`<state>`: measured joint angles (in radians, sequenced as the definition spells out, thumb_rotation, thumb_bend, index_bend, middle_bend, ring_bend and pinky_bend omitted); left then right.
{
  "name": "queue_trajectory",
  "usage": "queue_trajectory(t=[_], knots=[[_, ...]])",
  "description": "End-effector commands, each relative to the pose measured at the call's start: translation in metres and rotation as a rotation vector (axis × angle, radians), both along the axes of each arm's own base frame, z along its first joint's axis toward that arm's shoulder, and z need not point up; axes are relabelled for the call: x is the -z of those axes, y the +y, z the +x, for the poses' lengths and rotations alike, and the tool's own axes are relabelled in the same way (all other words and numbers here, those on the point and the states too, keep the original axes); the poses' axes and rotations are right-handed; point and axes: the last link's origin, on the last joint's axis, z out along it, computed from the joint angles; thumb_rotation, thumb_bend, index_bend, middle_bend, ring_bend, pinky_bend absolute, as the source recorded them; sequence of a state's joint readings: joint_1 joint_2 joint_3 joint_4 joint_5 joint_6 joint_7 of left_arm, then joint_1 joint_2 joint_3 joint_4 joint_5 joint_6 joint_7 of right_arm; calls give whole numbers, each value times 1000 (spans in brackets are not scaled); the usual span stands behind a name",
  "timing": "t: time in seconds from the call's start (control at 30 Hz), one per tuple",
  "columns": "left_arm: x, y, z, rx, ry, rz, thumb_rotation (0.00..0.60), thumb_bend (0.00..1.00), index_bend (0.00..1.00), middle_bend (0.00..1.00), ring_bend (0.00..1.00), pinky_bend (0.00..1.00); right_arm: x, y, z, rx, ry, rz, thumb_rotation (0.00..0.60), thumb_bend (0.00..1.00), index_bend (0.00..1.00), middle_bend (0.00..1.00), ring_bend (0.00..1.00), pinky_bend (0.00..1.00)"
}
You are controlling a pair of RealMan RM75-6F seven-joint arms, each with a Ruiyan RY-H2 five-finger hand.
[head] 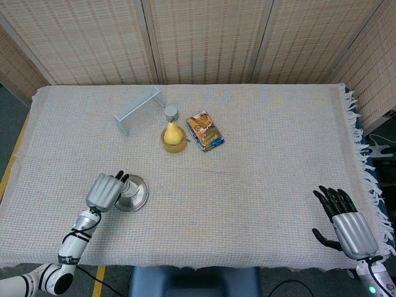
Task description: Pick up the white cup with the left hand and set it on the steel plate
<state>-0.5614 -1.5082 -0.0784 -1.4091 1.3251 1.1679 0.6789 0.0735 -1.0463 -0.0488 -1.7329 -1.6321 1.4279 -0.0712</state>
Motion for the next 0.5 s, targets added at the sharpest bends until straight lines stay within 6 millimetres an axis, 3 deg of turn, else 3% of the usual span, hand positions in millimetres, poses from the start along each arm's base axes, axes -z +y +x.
queue_trajectory(t=[0.03,0.3,0.5], knots=[[3,-4,0,-4,-11,-34,600,373,483,578,698,937,0,0,0,-1,0,2,524,200,0,0,0,0],[6,-20,13,13,-117,-195,600,387,477,578,698,936,1,0,0,0,2,3,525,200,0,0,0,0],[4,-11,9,41,-77,-136,600,401,476,580,698,936,1,0,0,2,3,5,525,200,0,0,0,0]])
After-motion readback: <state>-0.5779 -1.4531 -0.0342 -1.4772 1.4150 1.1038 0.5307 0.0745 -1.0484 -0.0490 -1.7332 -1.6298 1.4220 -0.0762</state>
